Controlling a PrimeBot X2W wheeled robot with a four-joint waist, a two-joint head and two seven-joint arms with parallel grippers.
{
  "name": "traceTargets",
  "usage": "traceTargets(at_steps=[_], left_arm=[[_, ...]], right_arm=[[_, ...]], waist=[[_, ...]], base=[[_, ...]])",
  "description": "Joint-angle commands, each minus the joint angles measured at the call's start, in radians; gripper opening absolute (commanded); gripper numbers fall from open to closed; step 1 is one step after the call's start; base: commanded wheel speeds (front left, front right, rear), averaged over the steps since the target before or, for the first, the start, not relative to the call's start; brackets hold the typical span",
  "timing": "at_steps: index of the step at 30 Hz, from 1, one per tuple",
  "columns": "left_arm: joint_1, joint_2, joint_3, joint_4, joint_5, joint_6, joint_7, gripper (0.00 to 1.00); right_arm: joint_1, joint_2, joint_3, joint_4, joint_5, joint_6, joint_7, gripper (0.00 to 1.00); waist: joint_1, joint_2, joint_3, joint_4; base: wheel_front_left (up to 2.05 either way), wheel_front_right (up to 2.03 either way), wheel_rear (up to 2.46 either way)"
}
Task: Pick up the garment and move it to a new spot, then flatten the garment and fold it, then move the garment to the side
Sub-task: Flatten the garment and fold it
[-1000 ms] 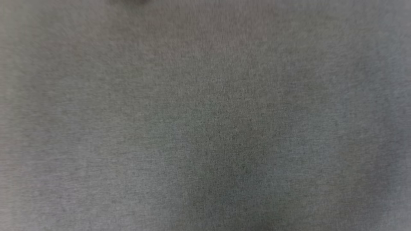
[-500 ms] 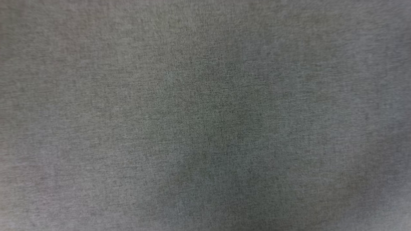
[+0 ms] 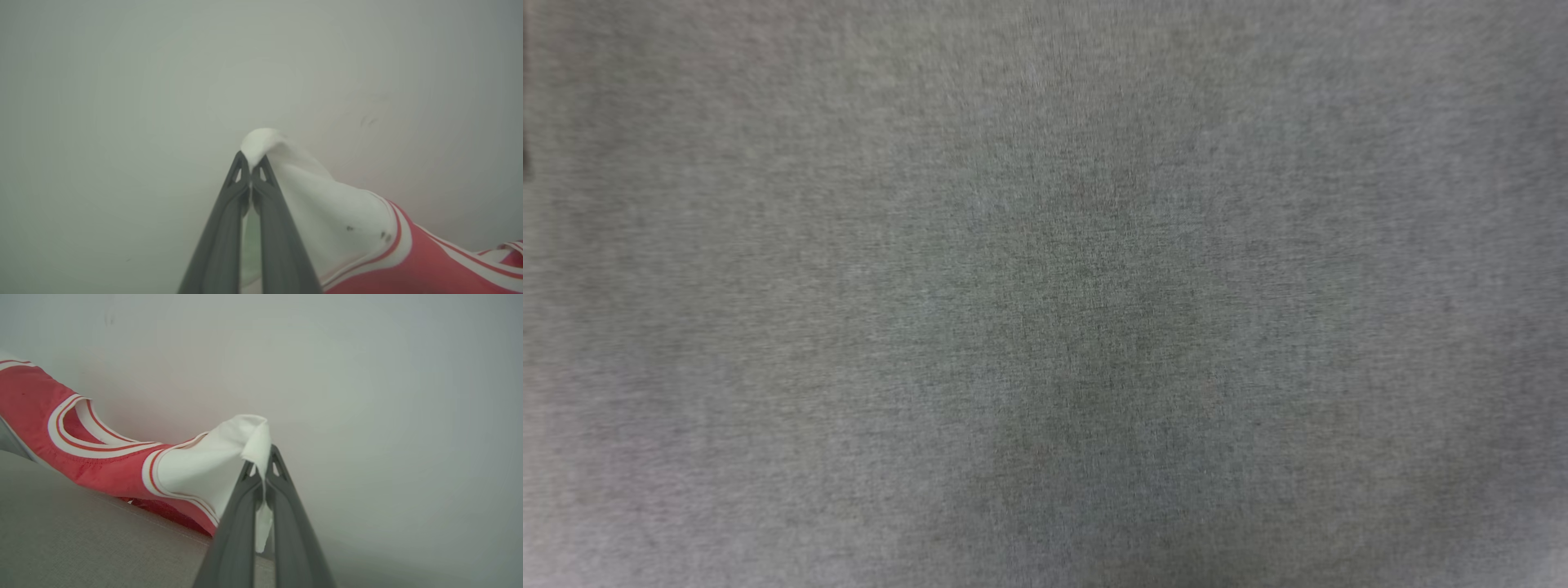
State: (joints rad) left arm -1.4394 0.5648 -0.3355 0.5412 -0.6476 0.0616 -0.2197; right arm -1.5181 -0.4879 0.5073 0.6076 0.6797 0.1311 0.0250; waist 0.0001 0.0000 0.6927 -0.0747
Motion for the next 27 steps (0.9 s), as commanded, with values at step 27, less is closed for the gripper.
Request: traceTargets(at_steps=[27], left_arm=[[1.460, -0.048, 0.181, -0.417, -0.244, 0.179, 0.003, 0.00]], right_arm=[[1.473, 0.121, -0.469, -0.494, -0.011, -0.001, 0.287, 0.00]], waist=[[-0.0001, 0.0000, -0.539, 0.043]], base=[[0.00, 0.00, 0.00]])
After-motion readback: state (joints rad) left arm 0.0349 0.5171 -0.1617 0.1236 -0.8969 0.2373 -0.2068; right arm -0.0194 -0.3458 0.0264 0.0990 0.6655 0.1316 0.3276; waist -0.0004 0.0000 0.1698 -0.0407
